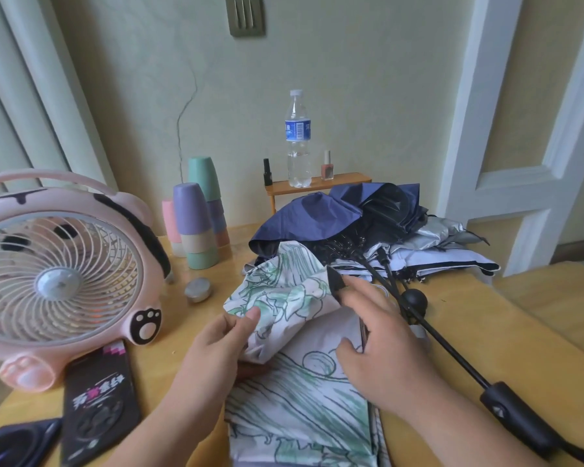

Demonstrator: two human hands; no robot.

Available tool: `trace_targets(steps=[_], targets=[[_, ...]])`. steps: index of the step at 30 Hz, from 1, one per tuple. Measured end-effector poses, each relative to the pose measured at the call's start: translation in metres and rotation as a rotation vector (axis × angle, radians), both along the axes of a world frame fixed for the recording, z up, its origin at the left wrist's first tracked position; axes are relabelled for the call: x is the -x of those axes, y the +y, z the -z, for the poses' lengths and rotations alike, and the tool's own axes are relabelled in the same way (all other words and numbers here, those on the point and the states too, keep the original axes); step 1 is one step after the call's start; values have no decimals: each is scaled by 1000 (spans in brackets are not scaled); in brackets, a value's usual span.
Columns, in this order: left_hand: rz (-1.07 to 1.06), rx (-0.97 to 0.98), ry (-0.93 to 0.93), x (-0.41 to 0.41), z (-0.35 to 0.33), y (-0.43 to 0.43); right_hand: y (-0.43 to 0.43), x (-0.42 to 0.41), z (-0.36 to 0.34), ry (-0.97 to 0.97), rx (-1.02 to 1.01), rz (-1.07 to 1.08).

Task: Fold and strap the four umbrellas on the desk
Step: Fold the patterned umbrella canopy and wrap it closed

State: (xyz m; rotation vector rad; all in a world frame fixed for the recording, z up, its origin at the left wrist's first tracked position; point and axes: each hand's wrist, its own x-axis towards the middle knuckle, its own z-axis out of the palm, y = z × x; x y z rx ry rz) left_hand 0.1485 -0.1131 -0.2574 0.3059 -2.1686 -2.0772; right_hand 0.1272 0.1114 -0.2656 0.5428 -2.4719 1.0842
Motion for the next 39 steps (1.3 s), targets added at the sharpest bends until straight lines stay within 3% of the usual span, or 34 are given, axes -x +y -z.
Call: trace_targets(steps=[2,4,8,12,16,23,30,34,39], targets=[[-35,103,13,1,4,1,1,-4,-5,81,98,-47],[-47,192,50,0,7,4,-3,-13,-15,29,282,-116],[-29,266,62,-4,5,8,-15,-24,-36,-216,481,-91],[-38,304,36,-6,2,5,-17,-39,-23,-592,664,-90],[-30,273,4,-3,1,-2,-11,-46,-1,-736,830,-54],[-33,163,-71,2,-6,-21,-9,-51,-1,-718,768,-15],[-25,312,12,-2,-15,-27,-10,-51,2,-690,719,20],[-55,399,121,-4,-17,-25,-6,-49,3,-684,568,30],[-18,233,-48,-2,-16,-25,-8,-46,0,-723,447,9]])
